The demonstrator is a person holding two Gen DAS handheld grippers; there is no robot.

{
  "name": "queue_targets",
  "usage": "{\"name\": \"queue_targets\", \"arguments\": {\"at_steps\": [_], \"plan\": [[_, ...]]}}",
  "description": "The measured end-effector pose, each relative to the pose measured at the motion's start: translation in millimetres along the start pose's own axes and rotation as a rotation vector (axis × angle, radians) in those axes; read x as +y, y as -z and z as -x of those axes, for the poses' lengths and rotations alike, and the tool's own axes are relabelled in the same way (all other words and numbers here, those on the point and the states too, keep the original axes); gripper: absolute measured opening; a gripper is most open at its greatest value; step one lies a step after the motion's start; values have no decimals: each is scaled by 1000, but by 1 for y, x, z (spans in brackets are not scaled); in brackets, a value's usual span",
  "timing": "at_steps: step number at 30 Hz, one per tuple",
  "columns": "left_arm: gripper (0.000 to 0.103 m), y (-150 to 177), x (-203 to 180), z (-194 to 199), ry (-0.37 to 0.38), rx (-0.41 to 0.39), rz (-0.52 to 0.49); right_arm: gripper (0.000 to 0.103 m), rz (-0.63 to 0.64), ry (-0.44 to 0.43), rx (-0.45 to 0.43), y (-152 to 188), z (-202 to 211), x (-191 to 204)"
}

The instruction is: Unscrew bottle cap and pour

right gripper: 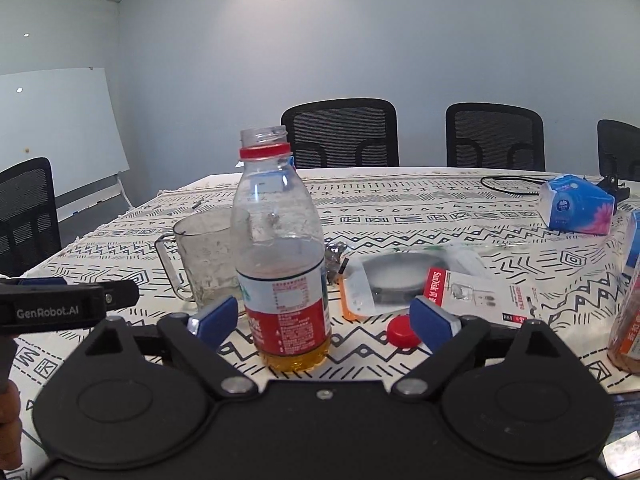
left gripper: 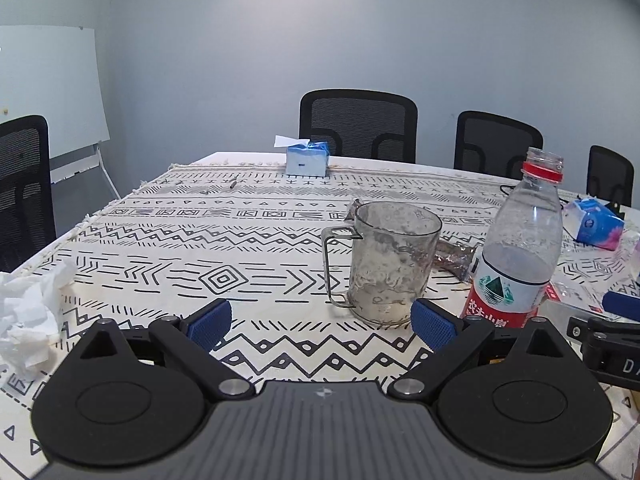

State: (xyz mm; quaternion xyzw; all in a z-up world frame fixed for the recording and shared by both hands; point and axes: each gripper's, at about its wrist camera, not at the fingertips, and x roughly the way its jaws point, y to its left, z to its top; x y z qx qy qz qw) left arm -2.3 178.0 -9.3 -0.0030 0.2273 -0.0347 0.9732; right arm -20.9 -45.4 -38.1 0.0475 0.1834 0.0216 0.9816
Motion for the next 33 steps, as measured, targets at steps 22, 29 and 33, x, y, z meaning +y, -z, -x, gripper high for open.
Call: {"name": "queue_targets", "arguments": {"at_steps": [22,29,33], "plan": [[98,3,-4,-3,-31,24,-21,99,26,16,13,1,-6,6],[98,3,-6,-2,-22,23,-22,99,25,25,24,2,-10,7],[98,3,-6,-2,-11,24,-27,100,29,22,30,3,-10,7]]}}
